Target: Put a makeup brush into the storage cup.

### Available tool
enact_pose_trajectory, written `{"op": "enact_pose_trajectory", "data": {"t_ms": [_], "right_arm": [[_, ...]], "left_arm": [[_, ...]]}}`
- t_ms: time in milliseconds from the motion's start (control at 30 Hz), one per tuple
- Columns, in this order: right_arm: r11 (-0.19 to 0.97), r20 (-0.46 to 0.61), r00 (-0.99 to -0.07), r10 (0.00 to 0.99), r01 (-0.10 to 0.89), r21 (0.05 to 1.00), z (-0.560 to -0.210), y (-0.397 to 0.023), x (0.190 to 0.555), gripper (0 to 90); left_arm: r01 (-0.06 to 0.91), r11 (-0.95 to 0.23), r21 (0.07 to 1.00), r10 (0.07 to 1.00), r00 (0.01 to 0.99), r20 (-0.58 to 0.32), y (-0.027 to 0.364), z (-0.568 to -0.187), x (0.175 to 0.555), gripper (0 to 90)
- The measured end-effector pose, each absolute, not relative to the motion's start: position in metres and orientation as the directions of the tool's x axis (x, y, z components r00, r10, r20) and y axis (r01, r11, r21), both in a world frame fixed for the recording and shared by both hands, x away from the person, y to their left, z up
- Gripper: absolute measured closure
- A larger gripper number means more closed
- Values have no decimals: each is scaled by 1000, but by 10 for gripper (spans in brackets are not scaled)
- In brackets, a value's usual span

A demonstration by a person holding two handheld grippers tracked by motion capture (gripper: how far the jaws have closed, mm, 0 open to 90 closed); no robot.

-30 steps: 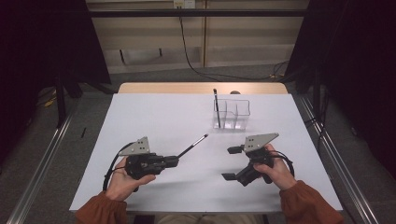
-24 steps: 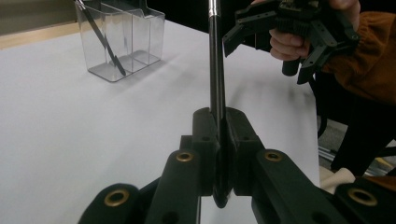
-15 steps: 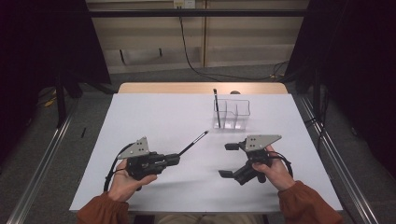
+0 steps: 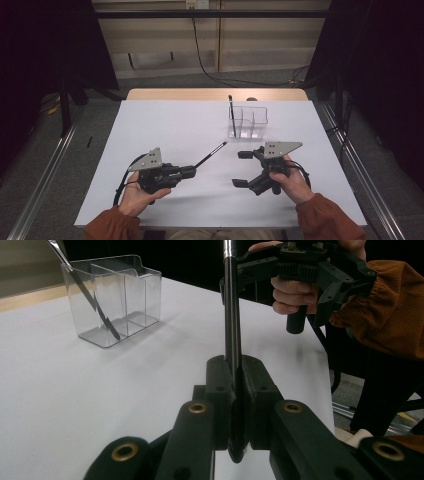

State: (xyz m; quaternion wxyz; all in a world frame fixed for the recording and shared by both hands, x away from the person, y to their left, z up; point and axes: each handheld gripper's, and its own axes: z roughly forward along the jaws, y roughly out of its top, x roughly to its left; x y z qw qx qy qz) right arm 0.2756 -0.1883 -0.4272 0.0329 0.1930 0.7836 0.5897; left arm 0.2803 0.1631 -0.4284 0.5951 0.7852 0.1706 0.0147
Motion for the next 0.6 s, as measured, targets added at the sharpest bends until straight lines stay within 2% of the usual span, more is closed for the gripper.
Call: {"op": "enact_pose_trajectory", "data": {"t_ms": [133,500,600], "right_arm": [[211,155,-930,334,235,949,-424,-186,275,34],[193,165,-931,324,236,952,-416,-173,278,35],[189,175,-930,322,244,951,-414,-169,280,71]], "left_arm": [[244,-230,942,283,943,-175,162,-427,279,839],[230,-237,944,275,948,-162,154,-428,277,838],[228,-244,943,267,950,-160,153,-428,276,838]]}}
